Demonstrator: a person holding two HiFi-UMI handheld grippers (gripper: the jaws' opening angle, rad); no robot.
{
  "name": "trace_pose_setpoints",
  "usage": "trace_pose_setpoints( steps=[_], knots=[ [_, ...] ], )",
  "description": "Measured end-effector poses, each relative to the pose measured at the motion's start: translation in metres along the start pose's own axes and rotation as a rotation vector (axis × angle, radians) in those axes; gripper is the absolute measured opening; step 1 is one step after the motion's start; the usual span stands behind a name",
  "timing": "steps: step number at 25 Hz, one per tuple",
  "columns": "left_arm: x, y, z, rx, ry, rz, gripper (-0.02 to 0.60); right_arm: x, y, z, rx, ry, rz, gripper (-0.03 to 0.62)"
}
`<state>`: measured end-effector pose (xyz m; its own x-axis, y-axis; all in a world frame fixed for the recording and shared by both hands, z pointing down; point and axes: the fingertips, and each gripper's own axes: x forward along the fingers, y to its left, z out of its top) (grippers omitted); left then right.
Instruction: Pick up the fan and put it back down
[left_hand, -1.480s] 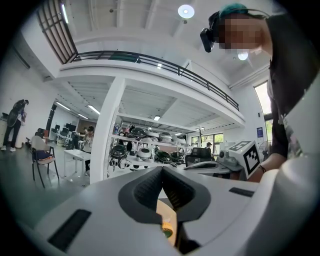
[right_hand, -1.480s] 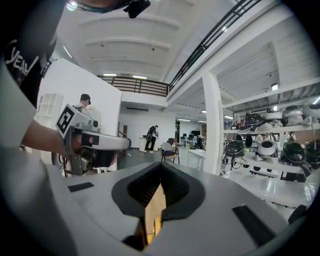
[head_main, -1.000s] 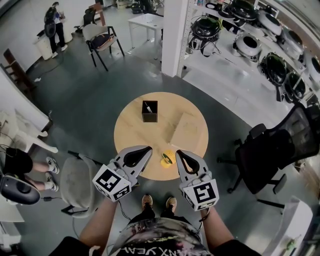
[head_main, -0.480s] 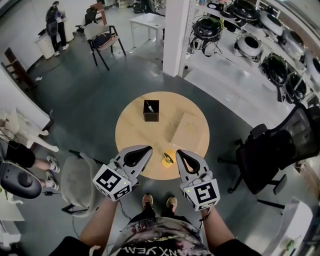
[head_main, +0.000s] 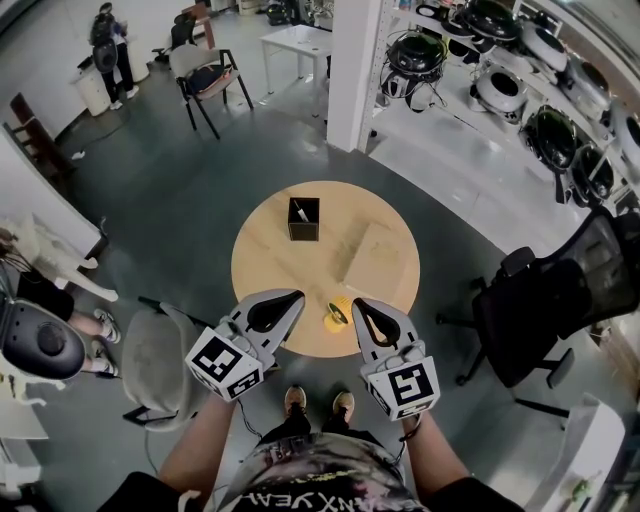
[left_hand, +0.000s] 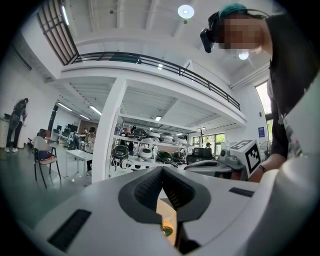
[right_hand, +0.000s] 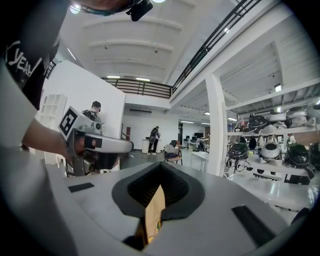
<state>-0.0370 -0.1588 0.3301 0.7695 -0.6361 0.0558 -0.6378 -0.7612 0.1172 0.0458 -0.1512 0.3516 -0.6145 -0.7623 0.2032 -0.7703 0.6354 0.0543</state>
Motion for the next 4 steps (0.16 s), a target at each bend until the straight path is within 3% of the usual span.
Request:
trace_pose_setpoints(
  steps=[4],
  knots=[
    [-0.0007,-0.0004,-0.0004,0.001,-0.001,-0.001,0.017,-0.0006,0.0003,-0.0001,-0.003,-0.002,-0.001,-0.002]
  ],
)
